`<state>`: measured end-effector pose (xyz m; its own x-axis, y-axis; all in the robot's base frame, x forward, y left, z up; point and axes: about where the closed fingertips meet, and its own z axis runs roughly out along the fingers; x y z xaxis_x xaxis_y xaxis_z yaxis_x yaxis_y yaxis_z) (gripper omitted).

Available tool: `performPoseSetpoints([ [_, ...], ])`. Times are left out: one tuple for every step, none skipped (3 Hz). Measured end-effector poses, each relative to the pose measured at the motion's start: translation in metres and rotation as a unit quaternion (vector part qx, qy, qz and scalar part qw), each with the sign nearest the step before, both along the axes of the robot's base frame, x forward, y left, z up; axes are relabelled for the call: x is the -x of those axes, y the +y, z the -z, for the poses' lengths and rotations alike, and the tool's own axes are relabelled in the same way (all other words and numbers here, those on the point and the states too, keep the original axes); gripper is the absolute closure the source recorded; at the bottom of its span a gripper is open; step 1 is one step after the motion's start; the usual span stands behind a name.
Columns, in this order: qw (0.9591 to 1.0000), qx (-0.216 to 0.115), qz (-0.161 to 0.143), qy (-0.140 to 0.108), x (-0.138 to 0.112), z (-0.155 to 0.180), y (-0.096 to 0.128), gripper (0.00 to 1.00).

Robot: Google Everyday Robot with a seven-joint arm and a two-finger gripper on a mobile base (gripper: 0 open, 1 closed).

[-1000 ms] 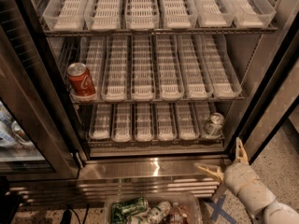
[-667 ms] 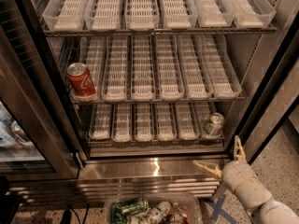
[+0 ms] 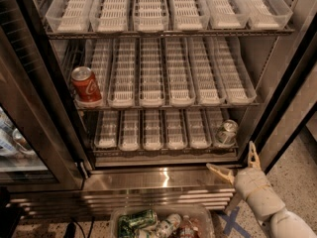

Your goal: Pick 7up can from bottom shelf of fridge

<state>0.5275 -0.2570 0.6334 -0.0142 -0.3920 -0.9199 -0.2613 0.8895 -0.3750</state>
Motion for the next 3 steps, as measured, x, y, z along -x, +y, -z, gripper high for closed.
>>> performPoseSetpoints([
  [0.9999,0.002,0.013,-0.004,-0.005,0.003,-0.006,0.12],
  [0.9997,0.005,0.025,-0.003,-0.010,0.008,-0.011,0.13],
  [0.9993,0.006,0.038,0.002,-0.019,0.016,-0.015,0.17],
])
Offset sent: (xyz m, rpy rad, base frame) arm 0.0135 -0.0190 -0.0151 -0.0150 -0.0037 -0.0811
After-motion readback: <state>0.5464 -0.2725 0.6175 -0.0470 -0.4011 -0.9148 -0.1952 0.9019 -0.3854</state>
